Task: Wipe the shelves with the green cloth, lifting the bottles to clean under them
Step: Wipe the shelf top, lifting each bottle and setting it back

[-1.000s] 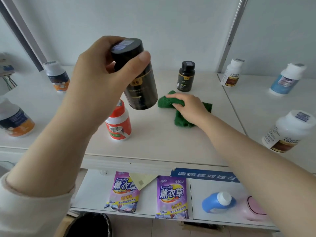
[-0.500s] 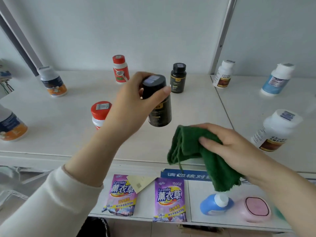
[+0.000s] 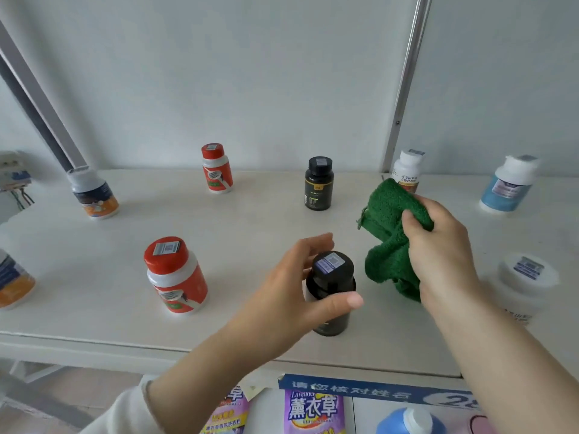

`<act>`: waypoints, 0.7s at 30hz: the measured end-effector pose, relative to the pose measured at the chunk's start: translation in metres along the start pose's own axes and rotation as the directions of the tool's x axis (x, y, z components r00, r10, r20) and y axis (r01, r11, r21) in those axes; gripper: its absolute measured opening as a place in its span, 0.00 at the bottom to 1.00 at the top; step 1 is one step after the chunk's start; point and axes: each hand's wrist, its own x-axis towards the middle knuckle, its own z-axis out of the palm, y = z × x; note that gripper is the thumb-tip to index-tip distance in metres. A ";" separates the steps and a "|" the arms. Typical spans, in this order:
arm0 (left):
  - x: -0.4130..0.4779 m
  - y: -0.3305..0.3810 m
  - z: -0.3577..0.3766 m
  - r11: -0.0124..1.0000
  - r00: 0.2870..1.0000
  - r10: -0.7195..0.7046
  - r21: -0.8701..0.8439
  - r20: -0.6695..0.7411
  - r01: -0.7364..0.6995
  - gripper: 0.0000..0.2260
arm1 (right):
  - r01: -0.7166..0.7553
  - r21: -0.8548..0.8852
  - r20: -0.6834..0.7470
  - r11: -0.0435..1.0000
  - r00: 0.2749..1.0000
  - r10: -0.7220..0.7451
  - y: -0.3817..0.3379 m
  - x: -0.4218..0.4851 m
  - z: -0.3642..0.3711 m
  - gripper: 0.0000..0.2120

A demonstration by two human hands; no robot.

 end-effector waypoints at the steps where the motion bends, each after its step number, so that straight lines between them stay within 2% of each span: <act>1: 0.004 0.006 -0.010 0.999 0.999 0.038 0.023 0.015 -0.038 0.36 | -0.008 -0.005 -0.002 1.000 1.000 0.008 0.000 0.007 0.003 0.14; 3: 0.025 0.022 -0.035 0.993 0.994 0.105 0.052 0.006 -0.105 0.33 | -0.040 -0.007 -0.001 0.999 0.999 0.040 -0.001 0.025 0.009 0.15; 5: 0.064 0.035 -0.059 0.989 0.993 0.114 0.098 -0.009 -0.113 0.28 | -0.073 -0.016 -0.010 0.997 0.997 0.073 -0.001 0.045 0.018 0.16; 7: 0.118 0.037 -0.073 0.959 0.999 0.043 0.279 0.025 -0.048 0.26 | -0.056 -0.062 -0.042 0.997 0.998 0.053 0.000 0.063 0.031 0.16; 9: 0.163 0.023 -0.074 0.852 0.992 -0.030 0.522 0.123 -0.039 0.27 | -0.020 -0.175 -0.064 0.984 0.998 0.009 0.006 0.076 0.044 0.17; 10: 0.179 0.012 -0.070 0.808 0.982 -0.065 0.587 0.175 -0.051 0.28 | -0.012 -0.265 -0.045 0.964 0.999 0.000 0.011 0.080 0.051 0.19; 11: 0.191 0.001 -0.066 0.794 0.971 -0.096 0.605 0.217 -0.057 0.28 | -0.002 -0.377 -0.001 0.926 1.000 0.002 0.019 0.082 0.058 0.20; 13: 0.206 -0.019 -0.062 0.826 0.958 -0.121 0.561 0.260 -0.047 0.24 | 0.051 -0.589 0.105 0.807 0.994 0.014 0.036 0.088 0.071 0.22; 14: 0.211 -0.024 -0.063 0.851 0.957 -0.118 0.524 0.266 -0.041 0.22 | 0.077 -0.637 0.134 0.767 0.991 0.011 0.043 0.092 0.076 0.23; 17: 0.229 -0.024 -0.082 0.883 0.976 -0.061 0.467 0.210 -0.046 0.20 | 0.135 -0.640 0.179 0.756 0.984 -0.024 0.048 0.119 0.089 0.22; 21: 0.243 0.003 -0.128 0.901 0.999 0.031 0.432 0.023 -0.037 0.18 | 0.232 -0.618 0.357 0.751 0.934 0.005 0.041 0.153 0.116 0.22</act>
